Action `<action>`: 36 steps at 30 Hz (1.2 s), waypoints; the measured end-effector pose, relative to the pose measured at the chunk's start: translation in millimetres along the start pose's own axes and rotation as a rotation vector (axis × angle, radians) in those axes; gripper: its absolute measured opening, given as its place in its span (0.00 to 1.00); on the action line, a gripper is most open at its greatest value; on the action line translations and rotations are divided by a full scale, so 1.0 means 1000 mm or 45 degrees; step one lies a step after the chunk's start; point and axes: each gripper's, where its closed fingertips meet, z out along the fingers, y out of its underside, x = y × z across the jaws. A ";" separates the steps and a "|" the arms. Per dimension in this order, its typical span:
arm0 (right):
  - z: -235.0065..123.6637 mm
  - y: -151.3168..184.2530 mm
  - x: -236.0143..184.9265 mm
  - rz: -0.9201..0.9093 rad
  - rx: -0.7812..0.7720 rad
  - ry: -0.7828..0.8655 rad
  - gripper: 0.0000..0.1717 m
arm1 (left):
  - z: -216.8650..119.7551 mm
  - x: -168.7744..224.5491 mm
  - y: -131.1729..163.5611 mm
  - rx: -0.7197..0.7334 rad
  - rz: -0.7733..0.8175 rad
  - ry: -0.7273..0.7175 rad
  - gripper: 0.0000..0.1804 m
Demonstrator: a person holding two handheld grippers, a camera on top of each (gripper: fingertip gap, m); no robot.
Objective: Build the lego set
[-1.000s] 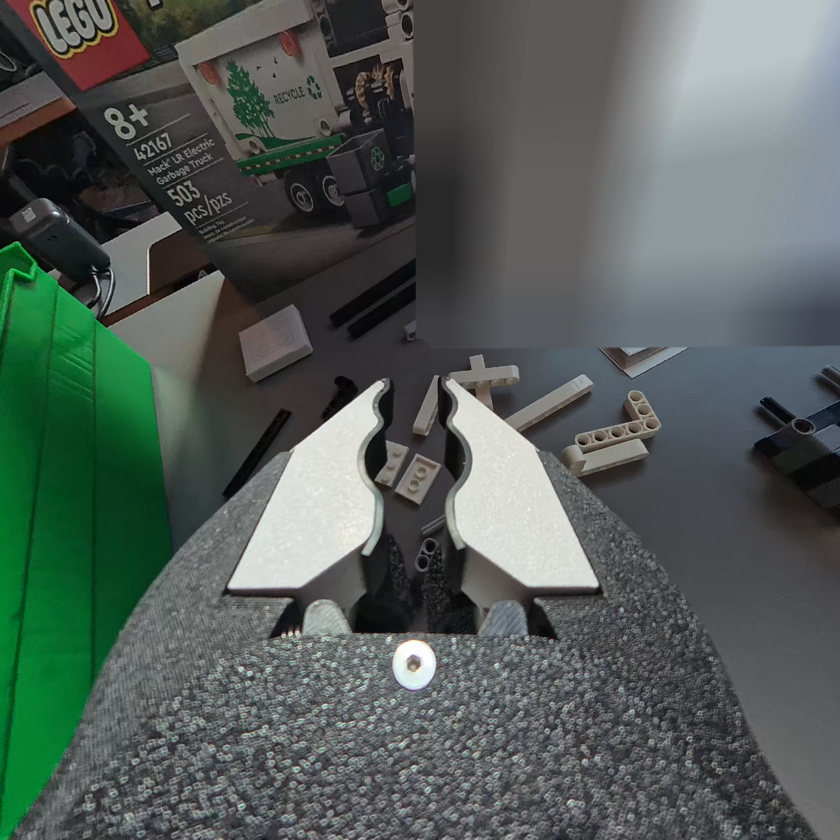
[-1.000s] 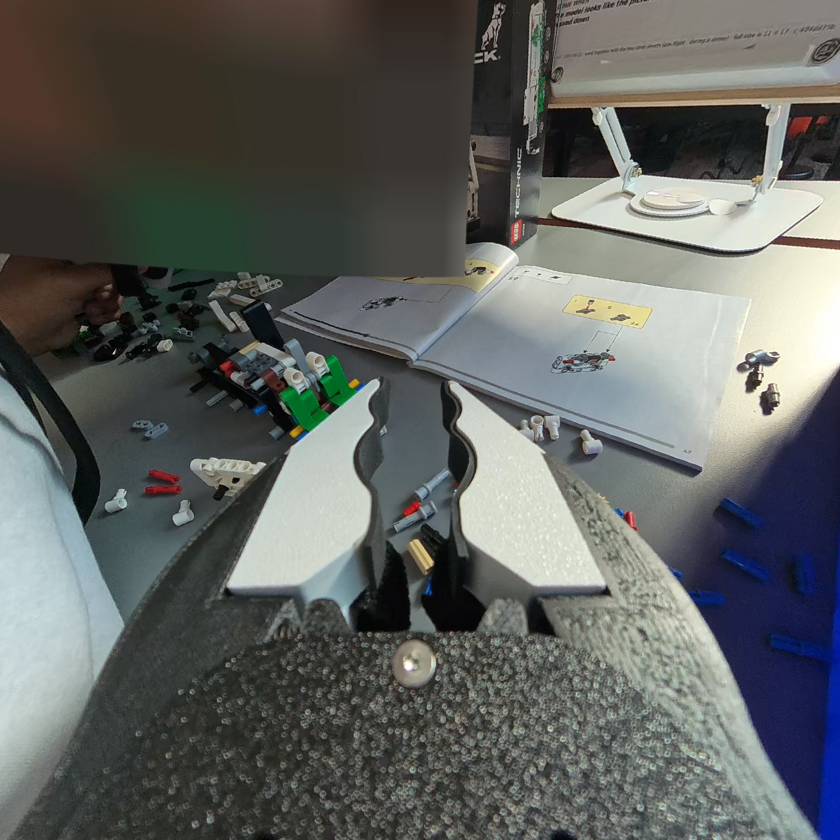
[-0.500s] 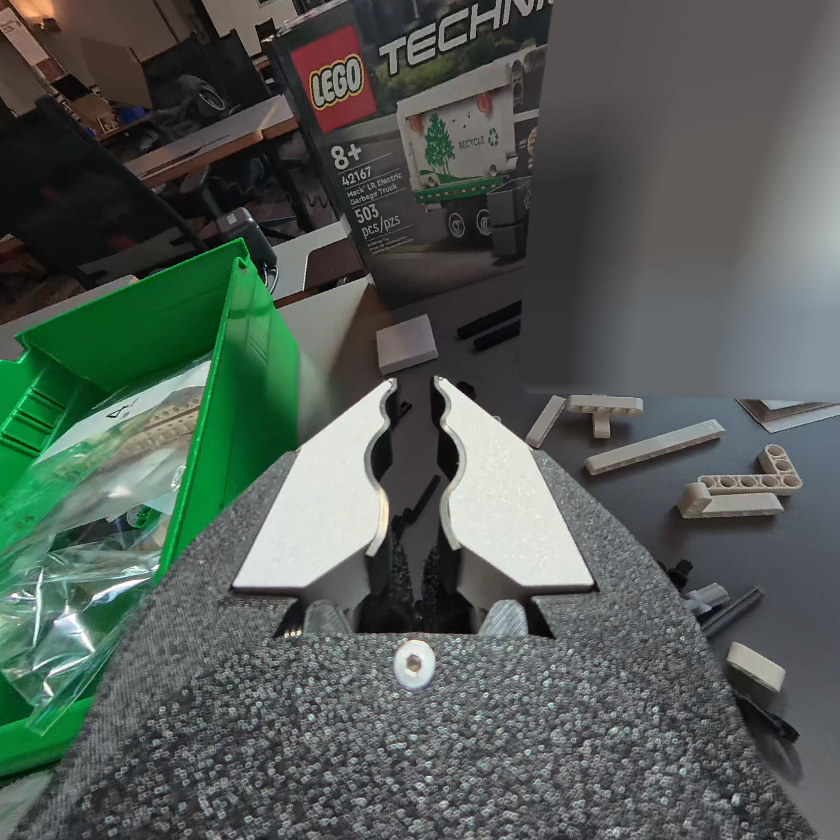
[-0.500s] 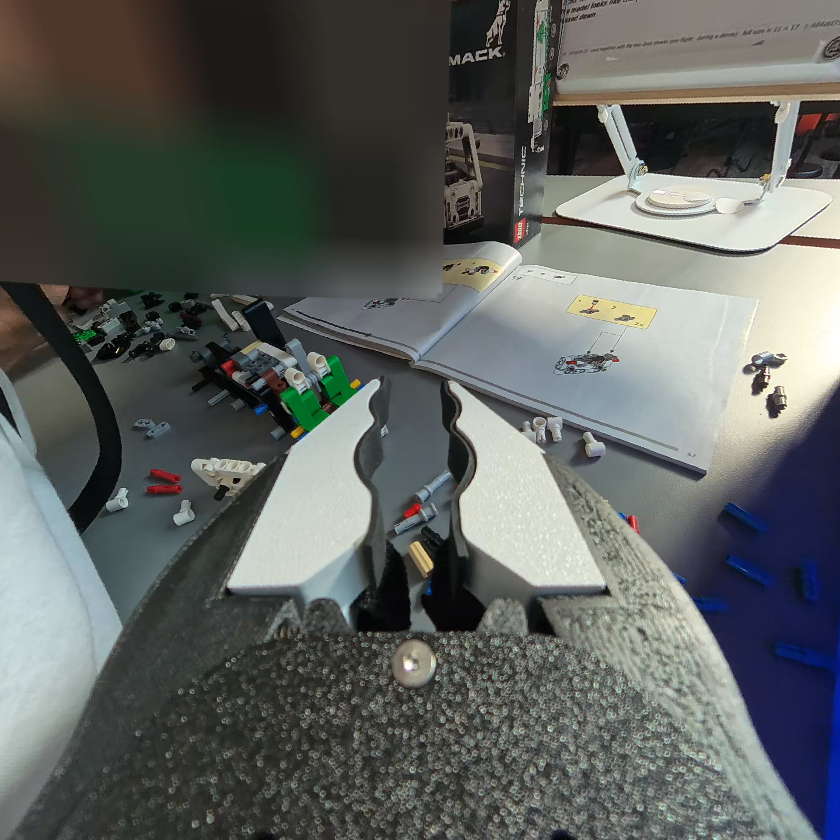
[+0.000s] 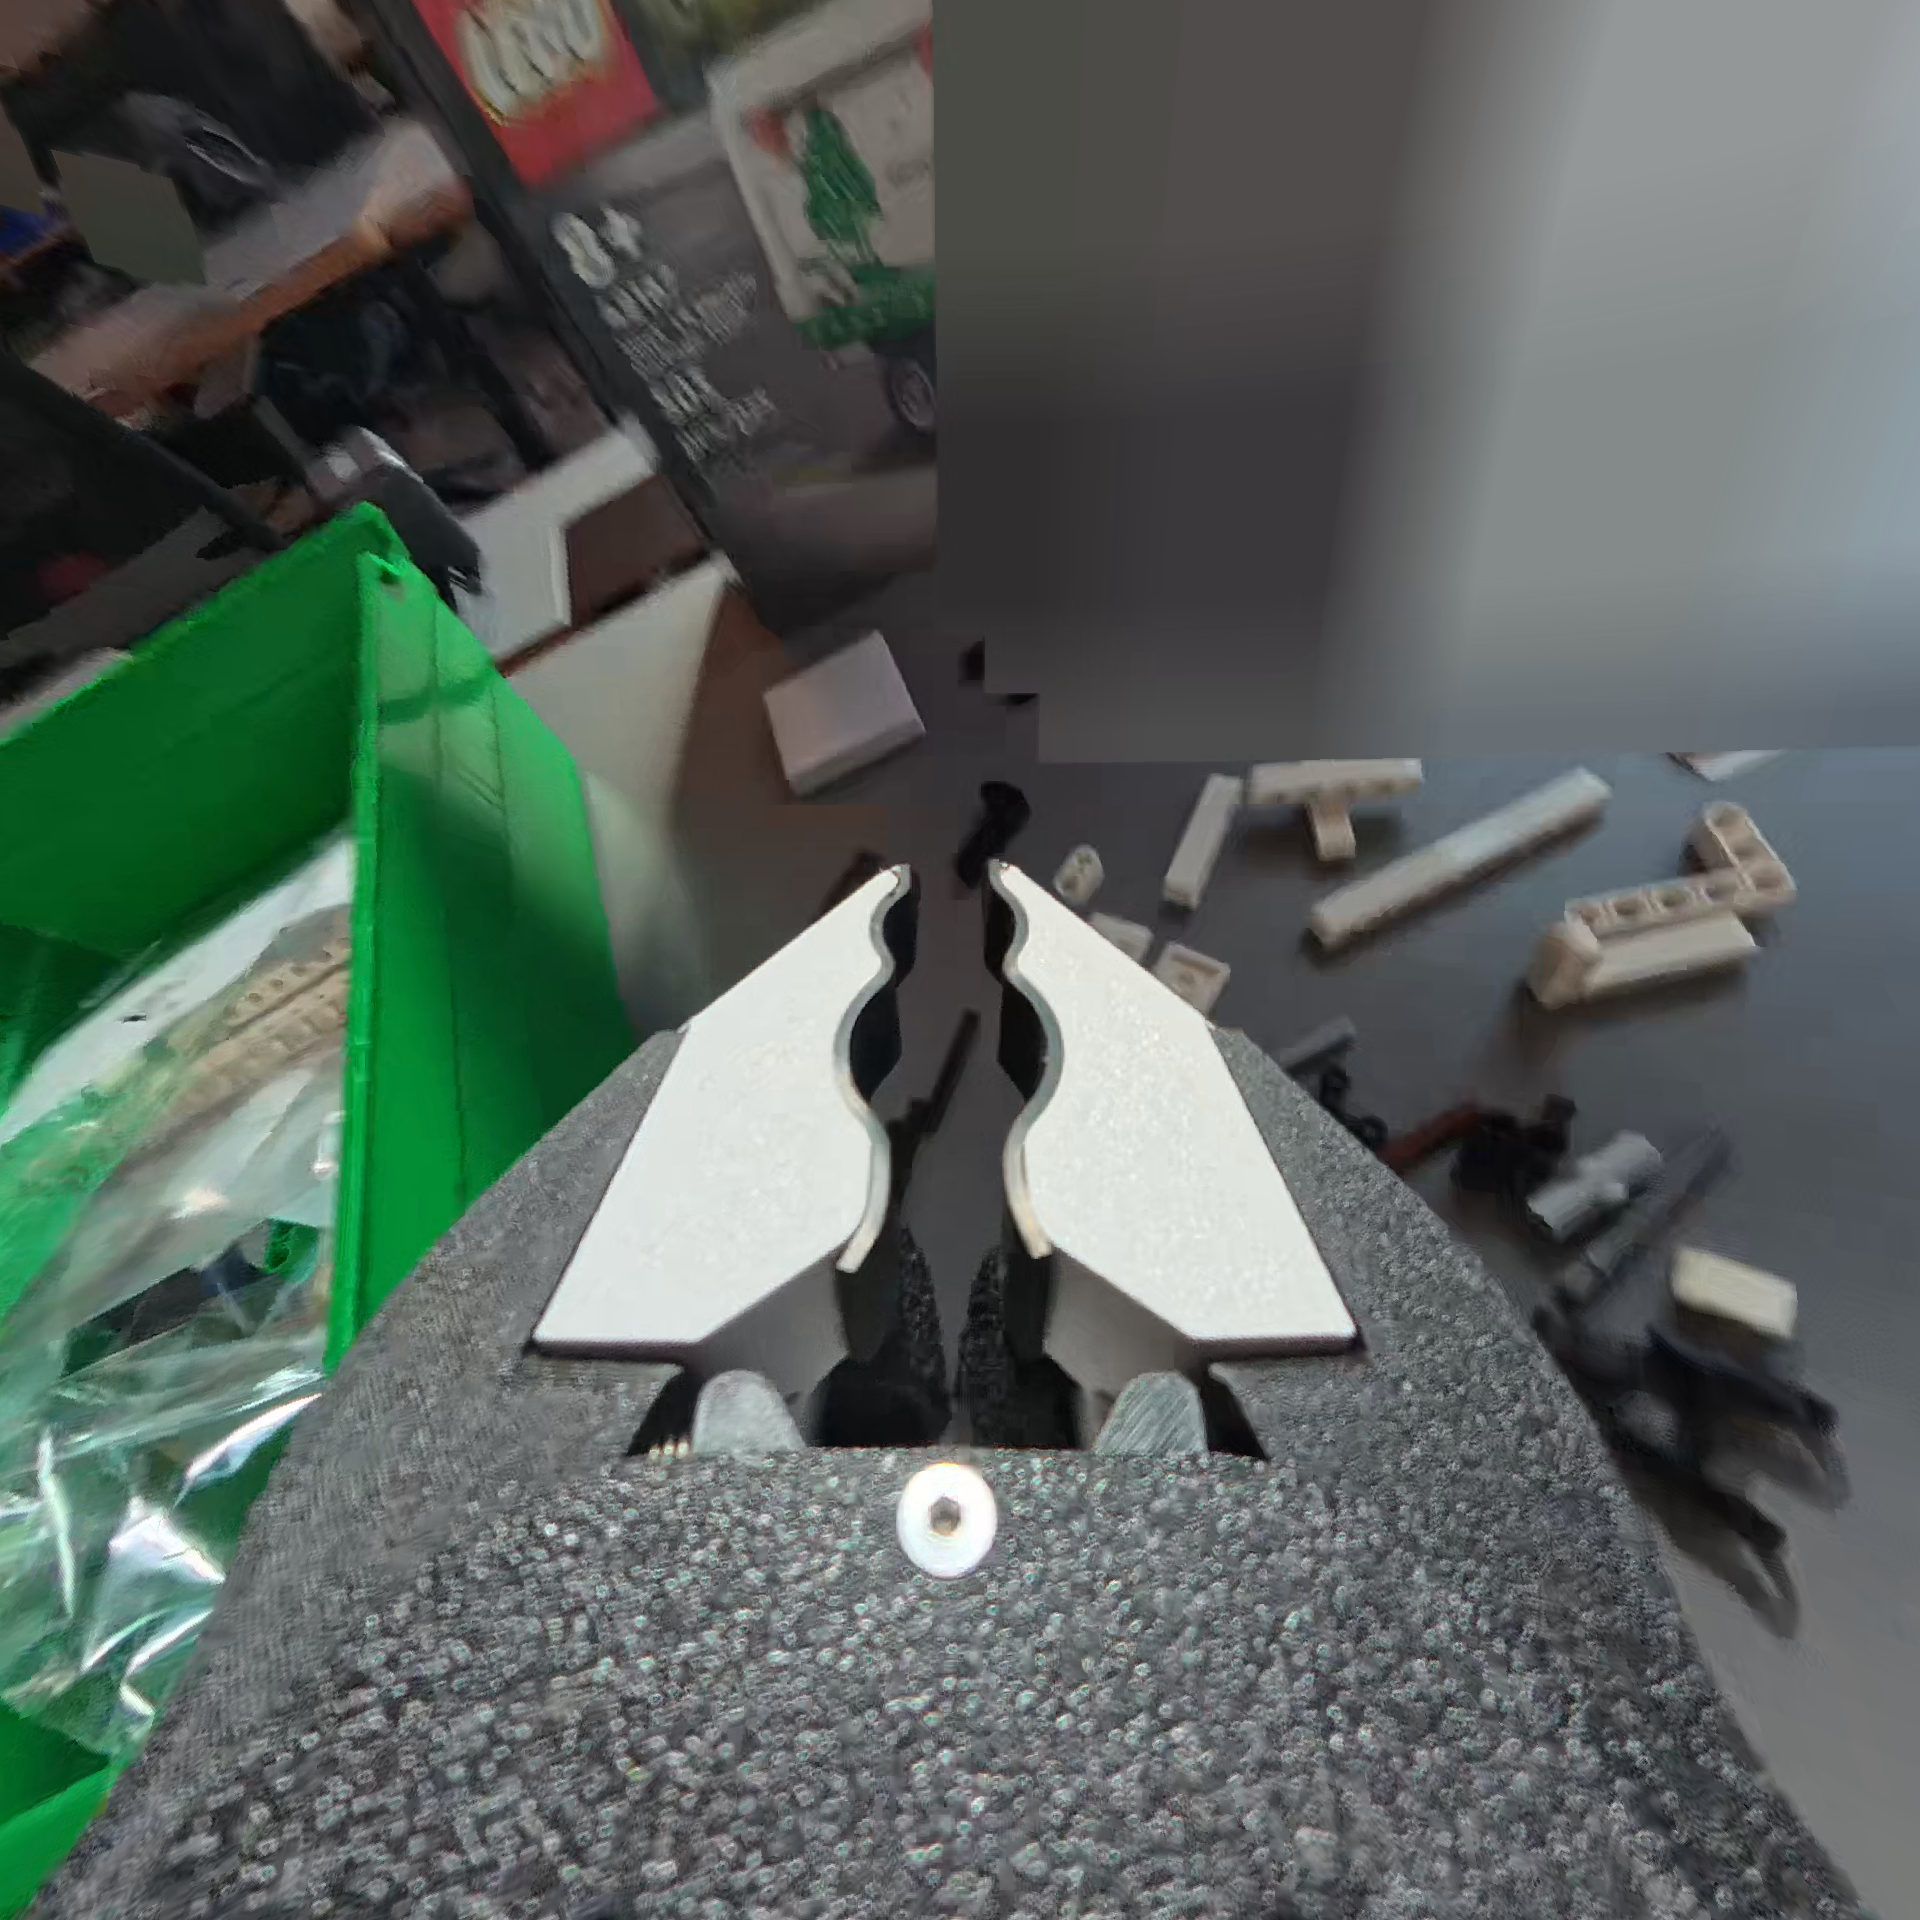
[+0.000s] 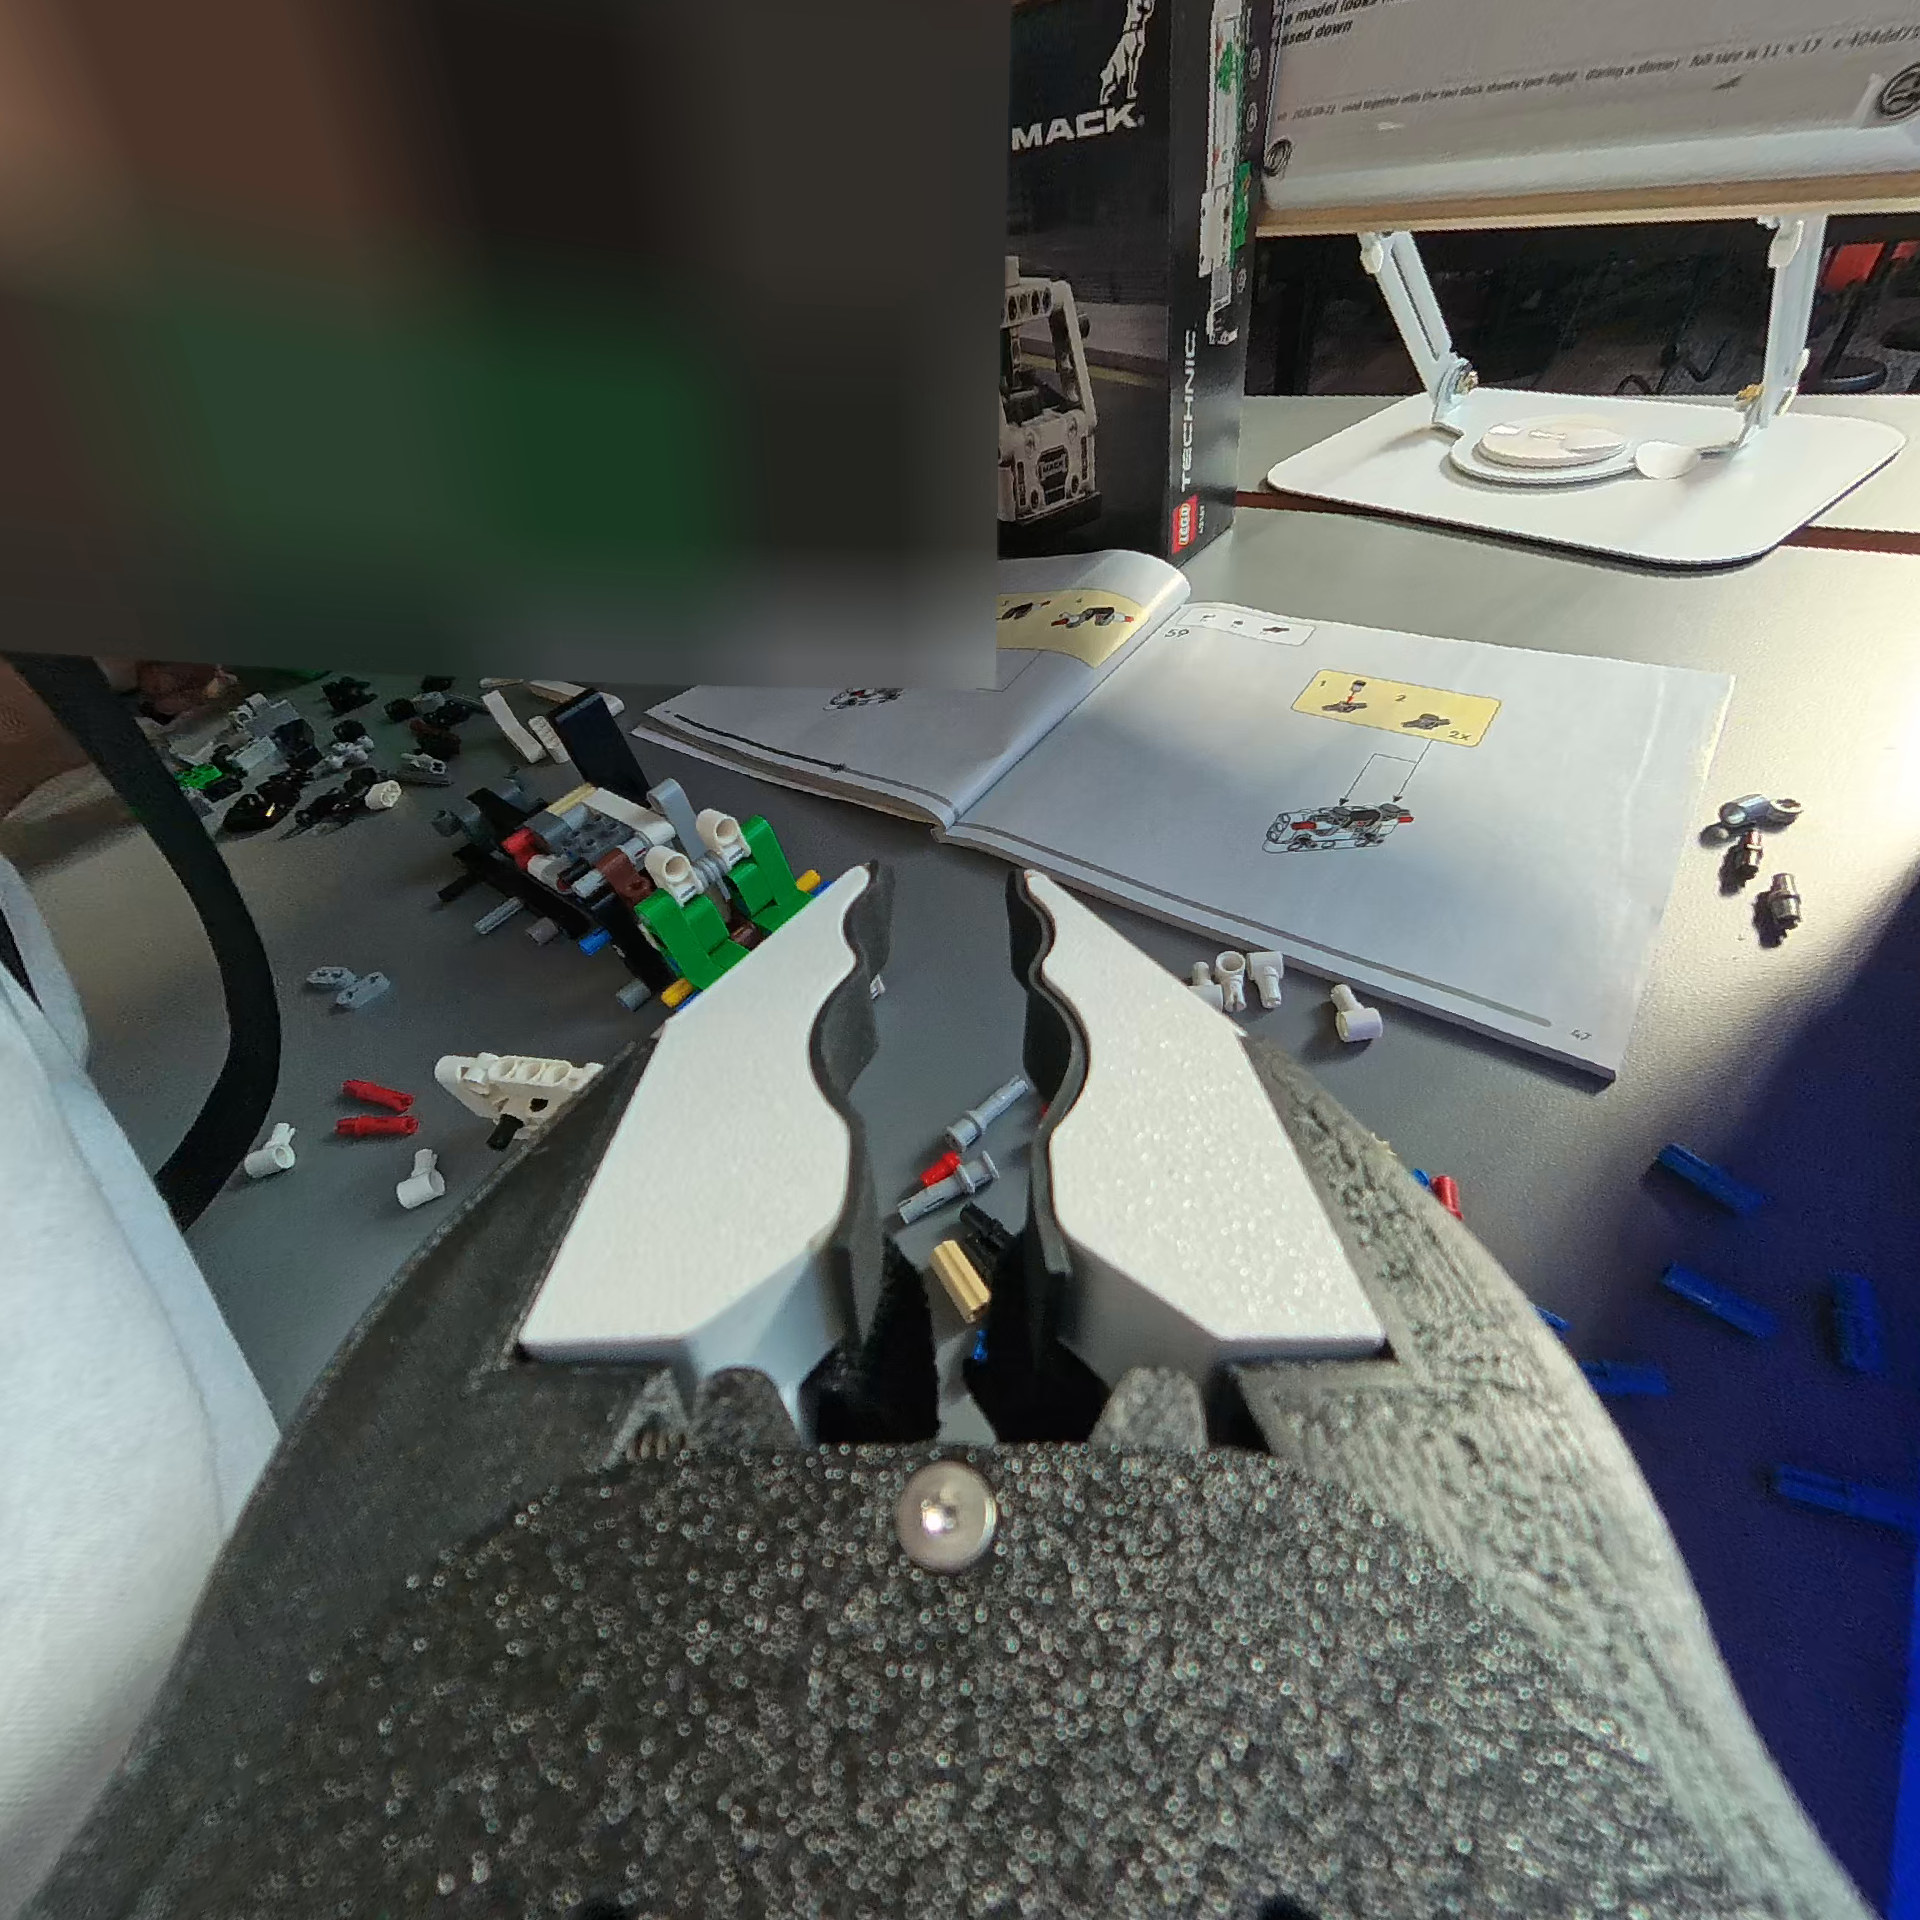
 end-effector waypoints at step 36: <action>-0.001 0.004 -0.016 -0.199 -0.006 -0.011 0.12 | -0.105 0.258 -0.013 -0.173 0.036 1.193 0.07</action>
